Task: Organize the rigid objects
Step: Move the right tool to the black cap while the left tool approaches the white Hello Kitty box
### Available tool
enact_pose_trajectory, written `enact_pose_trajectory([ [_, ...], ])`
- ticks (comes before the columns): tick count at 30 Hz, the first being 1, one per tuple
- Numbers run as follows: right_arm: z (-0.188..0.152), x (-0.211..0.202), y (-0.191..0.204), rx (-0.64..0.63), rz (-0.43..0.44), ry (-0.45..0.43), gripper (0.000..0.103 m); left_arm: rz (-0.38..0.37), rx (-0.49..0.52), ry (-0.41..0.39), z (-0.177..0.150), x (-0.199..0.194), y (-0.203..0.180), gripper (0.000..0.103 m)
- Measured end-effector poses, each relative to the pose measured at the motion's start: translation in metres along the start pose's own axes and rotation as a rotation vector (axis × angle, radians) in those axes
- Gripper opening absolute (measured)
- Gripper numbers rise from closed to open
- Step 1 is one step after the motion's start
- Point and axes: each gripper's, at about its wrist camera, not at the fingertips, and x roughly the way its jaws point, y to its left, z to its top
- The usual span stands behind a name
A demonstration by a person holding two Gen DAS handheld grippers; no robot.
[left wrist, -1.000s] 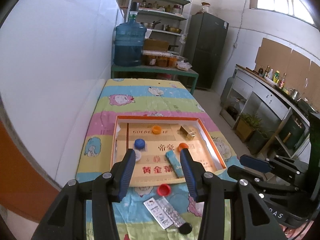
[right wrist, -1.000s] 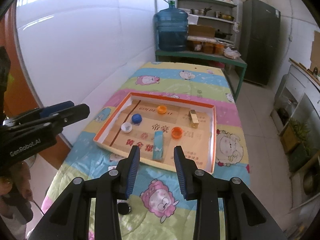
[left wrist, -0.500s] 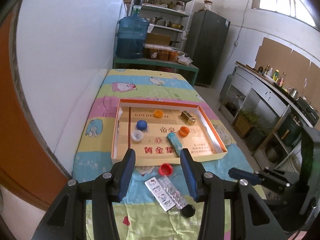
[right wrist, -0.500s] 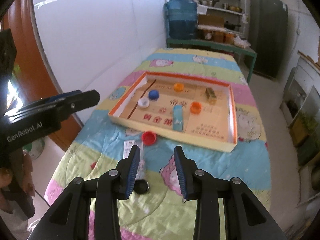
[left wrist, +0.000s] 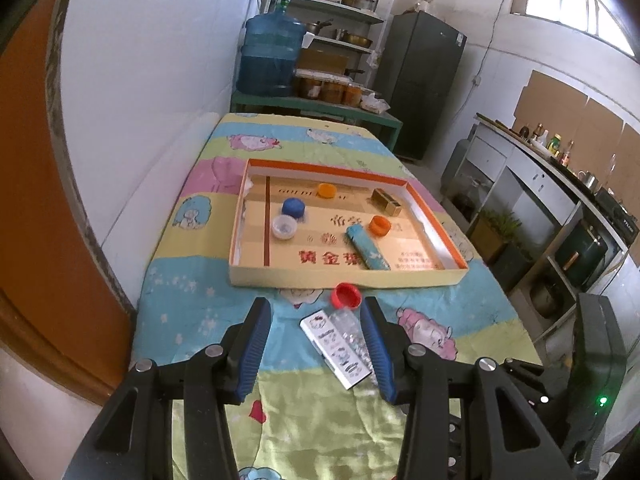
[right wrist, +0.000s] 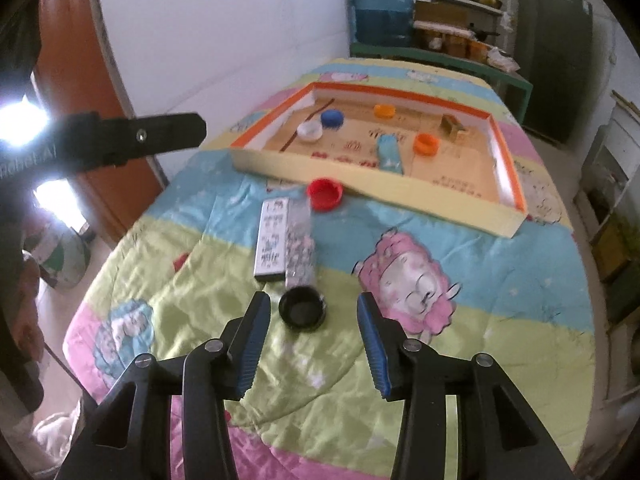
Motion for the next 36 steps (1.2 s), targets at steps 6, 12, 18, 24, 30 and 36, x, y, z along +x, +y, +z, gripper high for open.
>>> enact_pose_trajectory([
  [6, -0.009, 0.014, 0.000, 0.007, 0.008, 0.013, 0.046, 0.005, -0.005, 0.022, -0.014, 0.007, 0.009, 0.046],
  [12, -0.007, 0.023, 0.003, -0.009, -0.008, 0.016, 0.046, 0.011, -0.002, 0.051, -0.024, 0.015, 0.013, 0.046],
  [18, -0.005, 0.033, 0.006, -0.042, -0.033, 0.014, 0.046, 0.015, 0.007, 0.075, -0.031, 0.022, 0.013, 0.046],
  [24, -0.002, 0.038, 0.005, -0.058, -0.061, 0.007, 0.030, 0.017, 0.014, 0.093, -0.034, 0.028, 0.012, 0.046],
  [30, -0.002, 0.037, 0.000, -0.040, -0.058, 0.006, 0.030, 0.016, 0.036, 0.127, -0.037, 0.039, 0.002, 0.046],
  [36, -0.005, 0.029, -0.017, 0.016, -0.061, -0.002, 0.030, 0.037, 0.087, 0.175, -0.043, 0.058, -0.020, 0.046],
])
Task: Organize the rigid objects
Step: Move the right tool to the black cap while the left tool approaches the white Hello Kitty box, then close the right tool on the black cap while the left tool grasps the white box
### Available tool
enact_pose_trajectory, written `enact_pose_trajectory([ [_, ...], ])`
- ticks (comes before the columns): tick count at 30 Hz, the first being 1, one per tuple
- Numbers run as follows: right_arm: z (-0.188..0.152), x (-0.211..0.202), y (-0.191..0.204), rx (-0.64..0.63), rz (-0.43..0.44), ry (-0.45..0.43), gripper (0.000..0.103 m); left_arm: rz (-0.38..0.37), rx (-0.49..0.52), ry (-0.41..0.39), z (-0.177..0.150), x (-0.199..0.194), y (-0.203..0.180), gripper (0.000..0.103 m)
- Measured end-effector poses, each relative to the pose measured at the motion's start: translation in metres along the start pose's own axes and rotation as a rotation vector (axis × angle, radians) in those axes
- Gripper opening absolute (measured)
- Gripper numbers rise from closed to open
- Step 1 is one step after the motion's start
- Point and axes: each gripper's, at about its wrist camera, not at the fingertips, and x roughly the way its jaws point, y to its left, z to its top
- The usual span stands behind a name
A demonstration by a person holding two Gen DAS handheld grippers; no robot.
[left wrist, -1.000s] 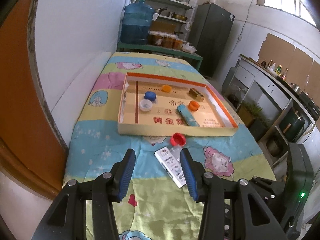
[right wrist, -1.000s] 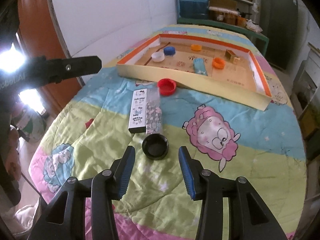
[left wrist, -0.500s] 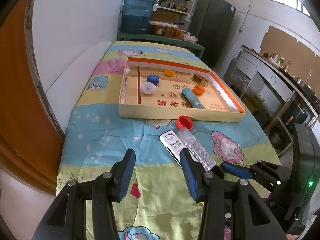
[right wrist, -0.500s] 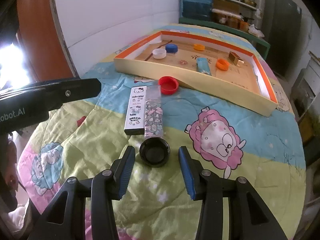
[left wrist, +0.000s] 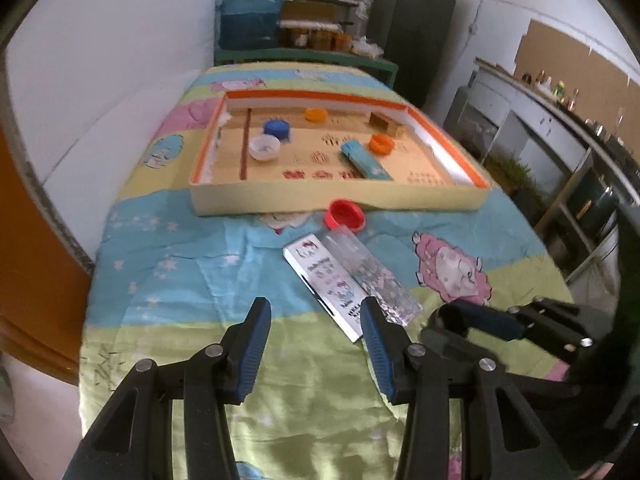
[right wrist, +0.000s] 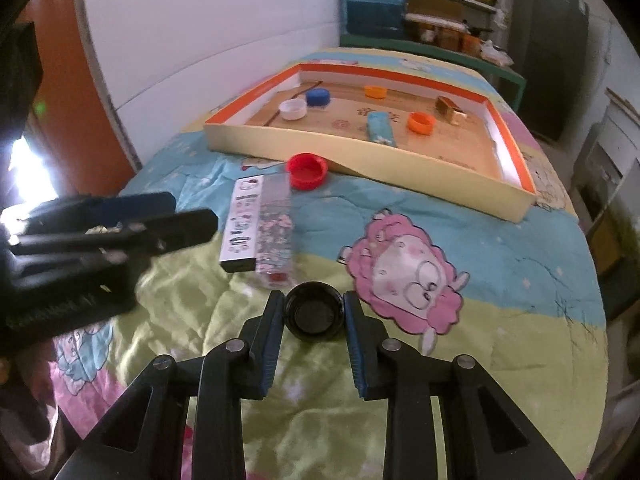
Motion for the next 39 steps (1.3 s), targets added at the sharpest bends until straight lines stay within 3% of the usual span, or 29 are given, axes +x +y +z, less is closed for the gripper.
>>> enact_pose_trajectory([
  [16, -0.010, -0.018, -0.030, 0.095, 0.026, -0.047, 0.030, 0.034, 0.015, 0.048, 0.007, 0.028, -0.027, 0.047],
  [20, -0.012, -0.020, -0.035, 0.110, 0.037, -0.053, 0.030, 0.081, 0.042, 0.044, 0.009, 0.034, -0.033, 0.047],
  [27, -0.015, -0.019, -0.039, 0.128, 0.054, -0.050, 0.030, 0.055, 0.008, 0.040, 0.010, 0.033, -0.026, 0.047],
  [29, -0.016, -0.018, -0.039, 0.129, 0.058, -0.047, 0.030, 0.052, -0.010, 0.034, 0.009, 0.032, -0.022, 0.043],
  [33, -0.017, -0.019, -0.041, 0.134, 0.060, -0.048, 0.030, 0.040, -0.031, 0.040, 0.010, 0.030, -0.011, 0.020],
  [35, -0.017, -0.019, -0.042, 0.137, 0.060, -0.049, 0.030, -0.010, -0.081, 0.048, 0.009, 0.028, 0.002, 0.018],
  [39, -0.016, -0.017, -0.042, 0.139, 0.066, -0.044, 0.030, -0.026, -0.128, 0.049, 0.008, 0.025, 0.014, 0.013],
])
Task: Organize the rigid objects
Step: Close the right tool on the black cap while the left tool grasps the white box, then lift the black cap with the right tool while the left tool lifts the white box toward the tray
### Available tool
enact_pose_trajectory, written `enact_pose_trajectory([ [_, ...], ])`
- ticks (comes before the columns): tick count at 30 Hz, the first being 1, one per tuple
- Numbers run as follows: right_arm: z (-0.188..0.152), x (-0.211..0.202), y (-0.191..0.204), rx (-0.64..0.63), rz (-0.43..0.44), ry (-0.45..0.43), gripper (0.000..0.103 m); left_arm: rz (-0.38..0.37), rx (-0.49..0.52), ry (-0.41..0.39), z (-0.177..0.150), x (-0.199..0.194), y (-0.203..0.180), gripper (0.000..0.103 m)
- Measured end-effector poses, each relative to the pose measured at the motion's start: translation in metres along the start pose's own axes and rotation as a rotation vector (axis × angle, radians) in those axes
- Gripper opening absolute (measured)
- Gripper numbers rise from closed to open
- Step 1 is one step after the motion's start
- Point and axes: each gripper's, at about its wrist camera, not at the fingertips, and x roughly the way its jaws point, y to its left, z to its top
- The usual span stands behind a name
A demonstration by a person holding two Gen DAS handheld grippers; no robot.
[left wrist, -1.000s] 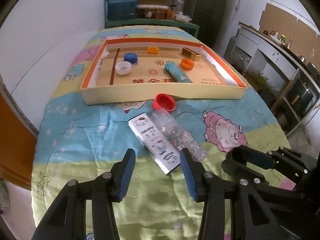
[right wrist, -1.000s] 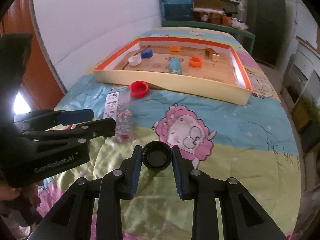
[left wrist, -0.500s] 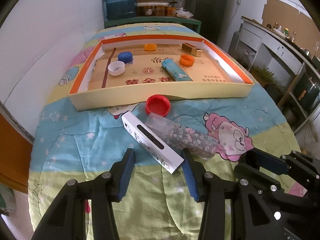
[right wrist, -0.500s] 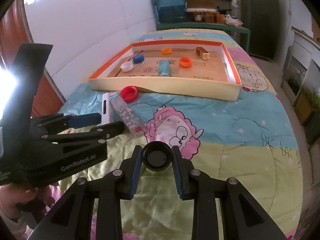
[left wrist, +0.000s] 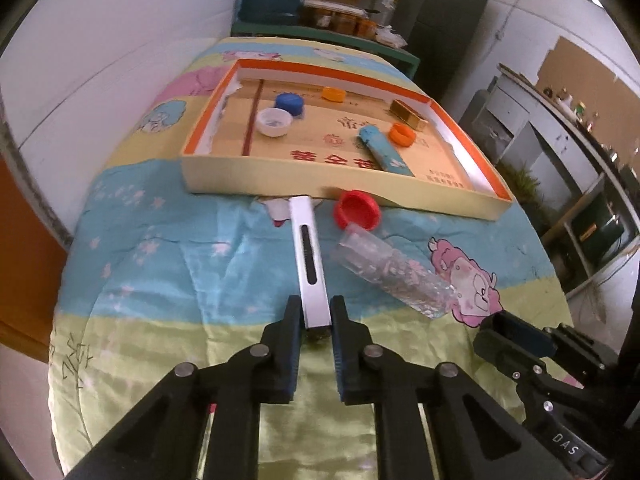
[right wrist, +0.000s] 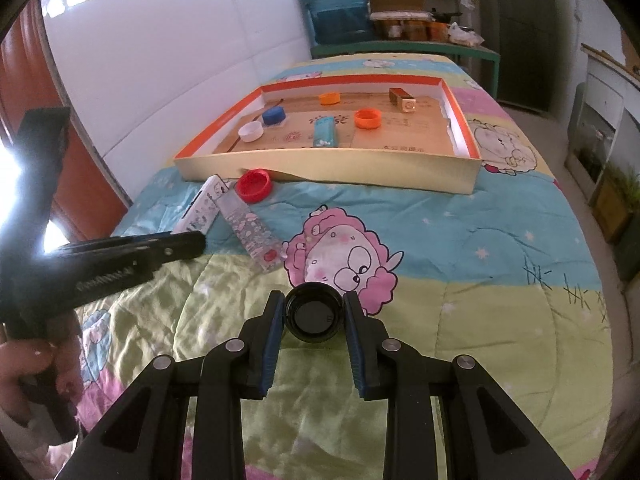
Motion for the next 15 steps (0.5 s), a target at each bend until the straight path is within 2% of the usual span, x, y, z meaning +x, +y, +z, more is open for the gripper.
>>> enact_pose_trajectory([
  [5, 0.000, 0.003, 0.005, -0.007, 0.007, 0.009, 0.030, 0.016, 0.027, -0.013, 0.000, 0.001, -0.004, 0.012],
  [9, -0.001, 0.001, 0.006, -0.007, 0.001, 0.010, 0.030, -0.002, 0.018, -0.025, -0.001, 0.000, -0.001, 0.012],
  [15, 0.001, 0.000, 0.009, -0.001, 0.007, 0.014, 0.030, 0.014, 0.053, -0.075, -0.005, -0.016, -0.003, 0.012],
])
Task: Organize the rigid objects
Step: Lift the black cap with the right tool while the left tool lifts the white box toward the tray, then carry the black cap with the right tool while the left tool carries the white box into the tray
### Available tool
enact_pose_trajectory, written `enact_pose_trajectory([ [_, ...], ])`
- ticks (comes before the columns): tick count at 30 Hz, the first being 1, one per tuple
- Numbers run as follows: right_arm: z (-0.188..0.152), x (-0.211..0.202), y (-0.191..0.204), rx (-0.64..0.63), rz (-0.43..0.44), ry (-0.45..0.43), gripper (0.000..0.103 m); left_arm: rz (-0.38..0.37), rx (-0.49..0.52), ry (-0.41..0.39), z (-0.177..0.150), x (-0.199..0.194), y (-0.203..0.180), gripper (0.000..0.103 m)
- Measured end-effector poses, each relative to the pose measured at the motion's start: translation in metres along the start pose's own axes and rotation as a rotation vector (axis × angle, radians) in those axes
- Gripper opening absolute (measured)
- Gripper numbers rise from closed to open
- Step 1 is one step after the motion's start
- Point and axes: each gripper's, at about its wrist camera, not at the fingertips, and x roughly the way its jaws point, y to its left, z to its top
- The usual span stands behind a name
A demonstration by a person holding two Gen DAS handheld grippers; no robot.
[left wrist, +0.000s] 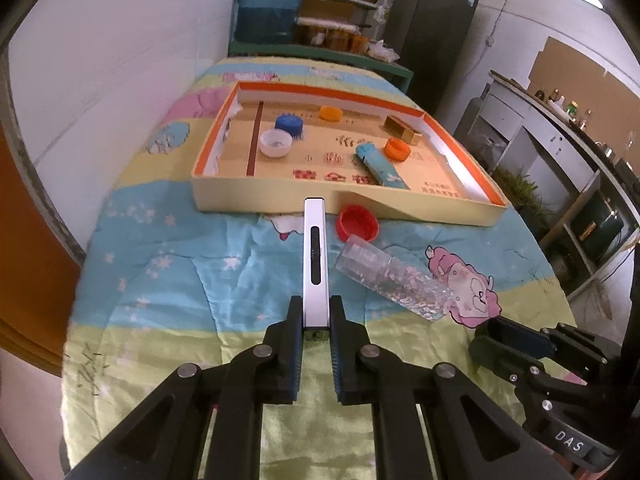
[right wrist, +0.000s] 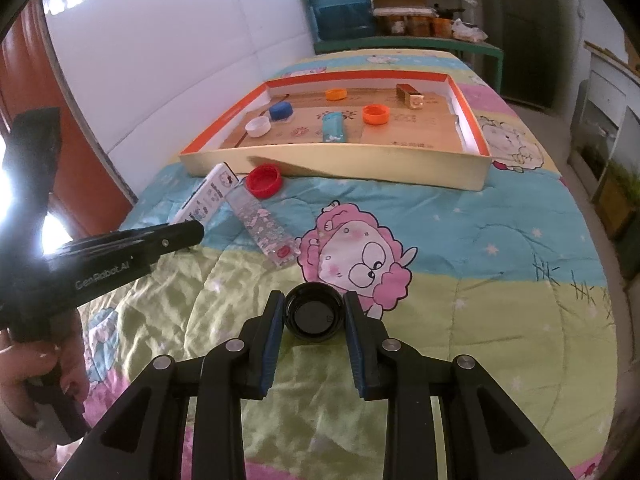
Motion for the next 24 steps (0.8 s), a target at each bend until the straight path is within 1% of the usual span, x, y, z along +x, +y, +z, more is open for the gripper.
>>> enact_pose_trajectory([
  [7, 0.005, -0.005, 0.009, -0.015, 0.006, -0.011, 0.030, 0.000, 0.029, -0.052, 0.003, -0.023, -0.005, 0.012],
  [12, 0.015, -0.012, 0.011, -0.027, -0.001, -0.031, 0.030, -0.013, 0.039, -0.082, 0.009, -0.038, -0.008, 0.012],
  [24, 0.052, -0.034, 0.005, -0.053, -0.047, -0.105, 0.030, -0.014, 0.046, -0.120, 0.034, -0.047, -0.017, 0.012],
])
